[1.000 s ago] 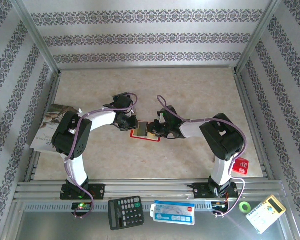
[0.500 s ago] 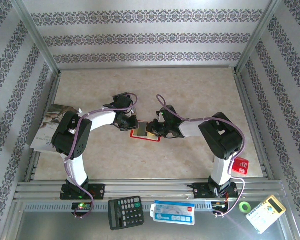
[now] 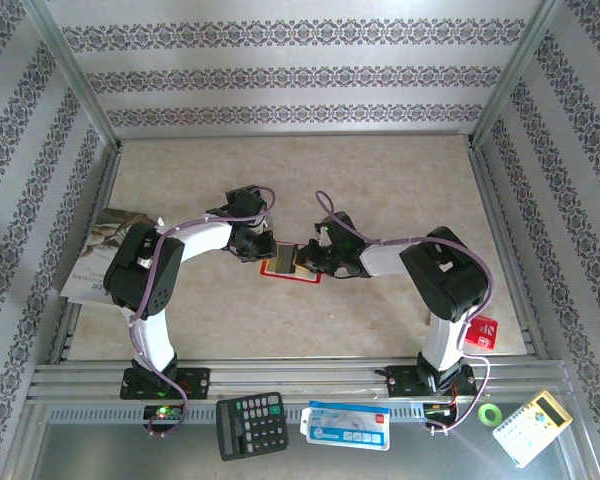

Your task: Take the credit cards out of the card holder

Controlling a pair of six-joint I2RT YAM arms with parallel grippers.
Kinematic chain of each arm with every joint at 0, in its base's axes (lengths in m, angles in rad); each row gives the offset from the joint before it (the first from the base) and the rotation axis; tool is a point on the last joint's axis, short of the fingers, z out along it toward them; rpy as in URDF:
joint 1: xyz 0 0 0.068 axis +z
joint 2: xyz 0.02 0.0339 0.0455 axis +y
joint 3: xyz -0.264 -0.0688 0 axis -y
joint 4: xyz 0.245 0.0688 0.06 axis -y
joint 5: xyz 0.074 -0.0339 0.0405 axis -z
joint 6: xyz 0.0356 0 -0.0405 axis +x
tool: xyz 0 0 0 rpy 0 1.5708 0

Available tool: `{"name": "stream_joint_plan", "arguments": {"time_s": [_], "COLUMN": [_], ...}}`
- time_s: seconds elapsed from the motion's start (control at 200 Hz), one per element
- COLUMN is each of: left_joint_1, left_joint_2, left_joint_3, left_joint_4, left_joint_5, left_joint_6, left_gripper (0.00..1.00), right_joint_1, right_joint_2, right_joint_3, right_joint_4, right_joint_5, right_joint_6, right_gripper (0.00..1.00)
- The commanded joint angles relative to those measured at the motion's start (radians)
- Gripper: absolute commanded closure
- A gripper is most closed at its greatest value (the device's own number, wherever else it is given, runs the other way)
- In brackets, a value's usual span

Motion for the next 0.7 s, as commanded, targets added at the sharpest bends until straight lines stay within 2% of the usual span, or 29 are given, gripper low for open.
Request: {"name": "stream_joint_plan", "arguments": {"time_s": [0.0,0.22,0.295,0.37,0.49,0.694], "left_joint_1": [0.006,0.006,0.005,0.006,0.008,0.022], "left_joint_2": [0.008,-0.020,-0.043,-0.078,-0.186,-0.382], "left_joint_3": [-0.006,0.009,0.013,0.016,0.003,-0.065], "left_joint_4": [-0.087,-0.092,-0.083,-0.068,-0.039,0.034], "left_joint_5": [-0.054,-0.057,-0.050,-0.029,0.004,0.011], "left_joint_6": [0.016,0.004,-0.009,-0.027,-0.068,-0.152], "left_gripper": [0.83,0.78,0.74,0.67,0.51,0.40], "right_joint_1": [-0.015,-0.034,-0.046,-0.059,-0.069,-0.073], "right_joint_2": [-0.054,-0.158,-0.201,-0.244,-0.308,-0.369], "right_joint_3": [-0.058,-0.179,-0.211,-0.238,-0.249,-0.247], "right_joint_4": [0.017,0.103,0.129,0.165,0.209,0.371], "right_joint_5": [0.032,0.051,0.056,0.047,0.037,-0.001], "right_joint_6": [-0.027,-0.022,-0.020,-0.012,-0.006,0.074], "right_gripper": [0.98,1.00,1.00,1.00,1.00,1.00]}}
